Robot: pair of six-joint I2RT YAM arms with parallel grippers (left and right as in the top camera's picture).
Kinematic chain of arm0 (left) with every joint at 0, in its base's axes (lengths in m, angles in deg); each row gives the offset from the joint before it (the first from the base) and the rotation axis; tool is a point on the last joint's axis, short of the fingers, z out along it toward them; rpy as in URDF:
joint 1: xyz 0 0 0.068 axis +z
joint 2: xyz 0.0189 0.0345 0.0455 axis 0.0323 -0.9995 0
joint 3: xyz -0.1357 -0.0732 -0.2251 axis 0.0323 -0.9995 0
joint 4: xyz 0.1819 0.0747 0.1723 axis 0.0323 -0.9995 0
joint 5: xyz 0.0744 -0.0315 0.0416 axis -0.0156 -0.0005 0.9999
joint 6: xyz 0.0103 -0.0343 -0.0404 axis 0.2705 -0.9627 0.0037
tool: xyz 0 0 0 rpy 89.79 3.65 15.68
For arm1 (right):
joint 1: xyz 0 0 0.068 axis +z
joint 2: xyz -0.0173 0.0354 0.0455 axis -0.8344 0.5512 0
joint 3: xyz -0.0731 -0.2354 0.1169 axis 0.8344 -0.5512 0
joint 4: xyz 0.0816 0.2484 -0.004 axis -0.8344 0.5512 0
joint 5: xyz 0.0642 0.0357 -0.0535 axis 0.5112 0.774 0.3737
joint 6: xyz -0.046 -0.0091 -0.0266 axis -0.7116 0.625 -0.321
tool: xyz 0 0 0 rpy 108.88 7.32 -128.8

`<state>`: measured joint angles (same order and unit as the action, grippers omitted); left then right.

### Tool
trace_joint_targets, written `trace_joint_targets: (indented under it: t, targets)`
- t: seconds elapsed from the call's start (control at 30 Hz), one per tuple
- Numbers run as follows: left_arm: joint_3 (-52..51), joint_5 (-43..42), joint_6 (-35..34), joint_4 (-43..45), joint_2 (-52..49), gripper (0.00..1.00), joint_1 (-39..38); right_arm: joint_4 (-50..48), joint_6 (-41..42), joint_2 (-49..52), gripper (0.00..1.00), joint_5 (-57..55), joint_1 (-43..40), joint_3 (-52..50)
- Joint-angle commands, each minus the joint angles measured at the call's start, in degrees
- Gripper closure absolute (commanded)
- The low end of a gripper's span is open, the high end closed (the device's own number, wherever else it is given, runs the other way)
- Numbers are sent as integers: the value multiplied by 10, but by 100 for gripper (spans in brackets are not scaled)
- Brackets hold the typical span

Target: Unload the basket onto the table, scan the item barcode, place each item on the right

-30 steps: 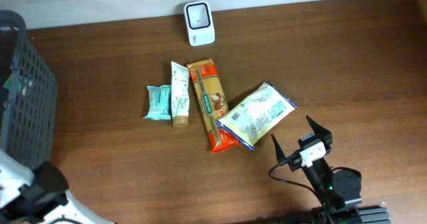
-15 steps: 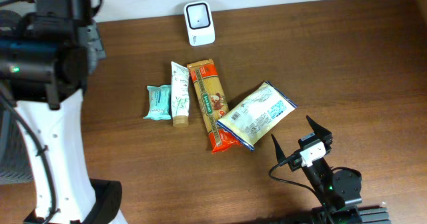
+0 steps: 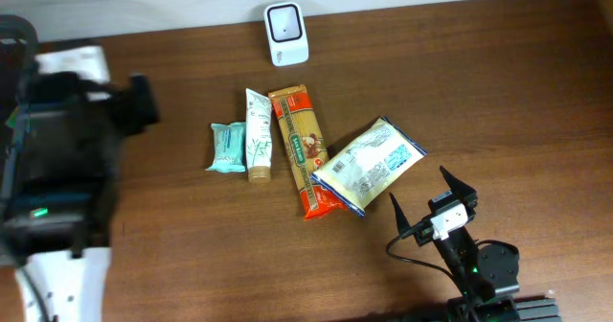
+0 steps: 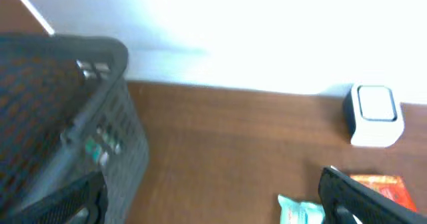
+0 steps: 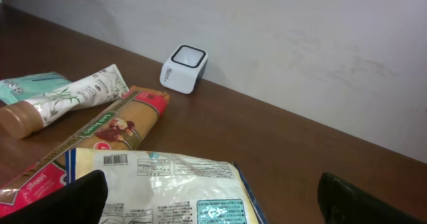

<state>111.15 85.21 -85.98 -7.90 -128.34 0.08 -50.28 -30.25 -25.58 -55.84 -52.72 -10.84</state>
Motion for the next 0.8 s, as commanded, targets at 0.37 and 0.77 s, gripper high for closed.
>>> trace_joint_targets:
  t: [0.37,0.77]
  targets:
    - [206,-145,-34,138,-306,2,330,1,8,-3,1,-5,-2,-5]
    - [254,-137,-34,123,-517,10,331,1,8,-3,1,-5,-2,-5]
